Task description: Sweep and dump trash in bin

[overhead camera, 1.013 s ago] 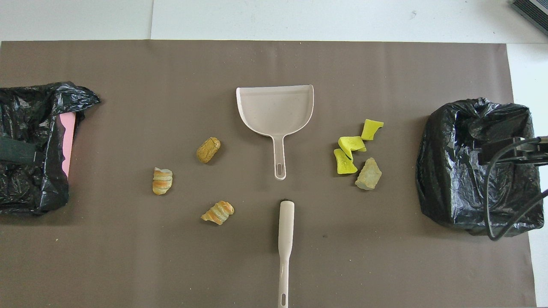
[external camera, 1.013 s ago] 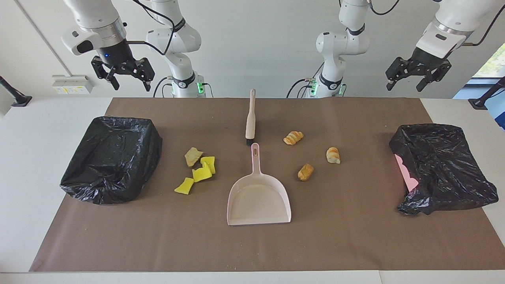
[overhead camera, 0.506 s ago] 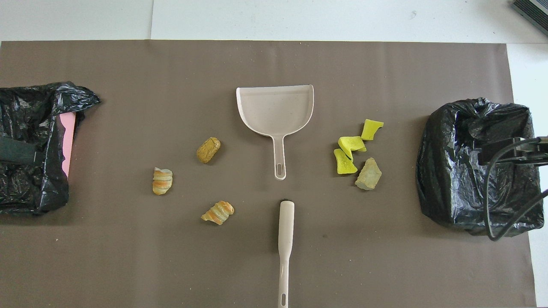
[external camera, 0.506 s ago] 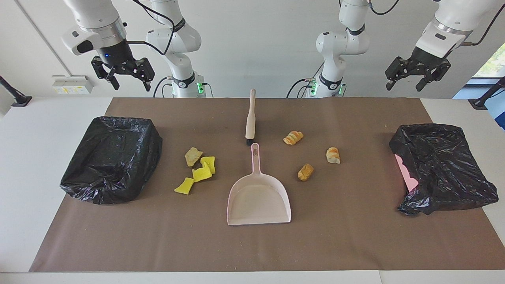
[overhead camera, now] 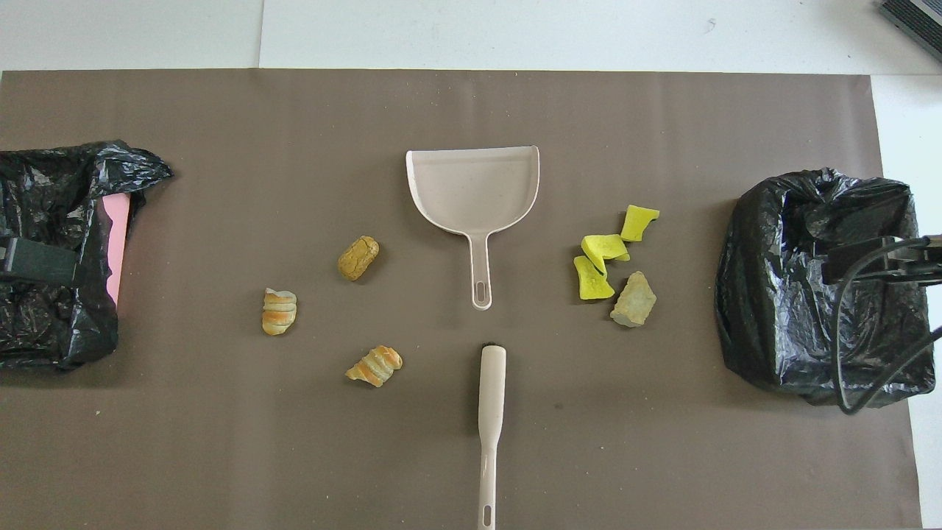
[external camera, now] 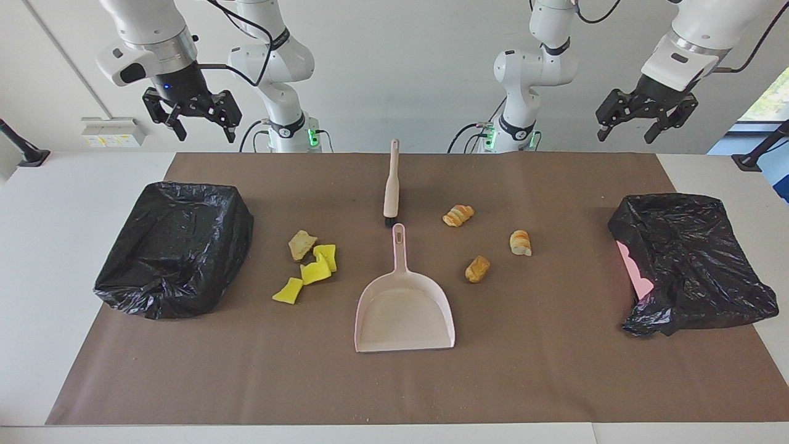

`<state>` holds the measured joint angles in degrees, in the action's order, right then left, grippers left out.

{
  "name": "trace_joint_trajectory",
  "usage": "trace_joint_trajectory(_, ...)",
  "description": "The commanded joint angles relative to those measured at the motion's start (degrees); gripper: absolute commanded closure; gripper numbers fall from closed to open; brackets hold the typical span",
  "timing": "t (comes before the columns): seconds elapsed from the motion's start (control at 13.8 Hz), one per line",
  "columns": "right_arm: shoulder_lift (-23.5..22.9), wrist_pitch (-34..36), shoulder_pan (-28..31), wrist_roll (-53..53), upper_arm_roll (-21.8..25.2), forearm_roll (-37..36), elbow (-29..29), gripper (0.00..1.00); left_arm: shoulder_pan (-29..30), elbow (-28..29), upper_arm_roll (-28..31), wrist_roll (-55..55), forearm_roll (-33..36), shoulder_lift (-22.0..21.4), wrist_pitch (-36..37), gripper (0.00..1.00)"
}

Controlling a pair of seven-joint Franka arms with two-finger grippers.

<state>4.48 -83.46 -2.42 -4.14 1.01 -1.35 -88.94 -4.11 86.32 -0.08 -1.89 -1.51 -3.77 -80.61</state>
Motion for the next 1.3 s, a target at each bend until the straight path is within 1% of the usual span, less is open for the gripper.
trace_joint_trajectory(0.0, 1.1, -0.7, 0.7, -0.8, -0.4, 0.5, -1.3, 0.00, 0.1, 4.0, -1.4, 0.7, -0.2, -2.8, -1.4, 0.00)
trace_joint_trajectory(0.29, 1.1, -0.6, 0.7, -0.7, -0.4, 0.5, -1.4, 0.00, -3.1, 10.3, -2.3, 0.8, -0.3, -6.6, -4.3, 0.00)
trace_joint_trajectory(0.58, 1.2, -0.7, 0.7, -0.8, -0.4, 0.5, -1.7, 0.00, -9.6, 16.1, -2.3, 3.1, -0.3, -8.9, -6.3, 0.00)
trace_joint_trajectory(0.72, 1.2, -0.7, 0.7, -0.7, -0.4, 0.5, -1.7, 0.00, -13.6, 19.5, -2.3, 6.4, -0.3, -10.1, -8.2, 0.00)
trace_joint_trajectory(0.87, 1.2, -0.7, 0.7, -0.7, -0.4, 0.5, -1.7, 0.00, -18.5, 22.7, -2.3, 11.4, -0.3, -10.2, -10.8, 0.00)
trace_joint_trajectory(1.23, 1.2, -0.6, 0.7, -0.7, -0.4, 0.5, -1.7, 0.00, -29.6, 30.3, -2.3, 23.4, -1.0, -9.9, -21.2, 0.00)
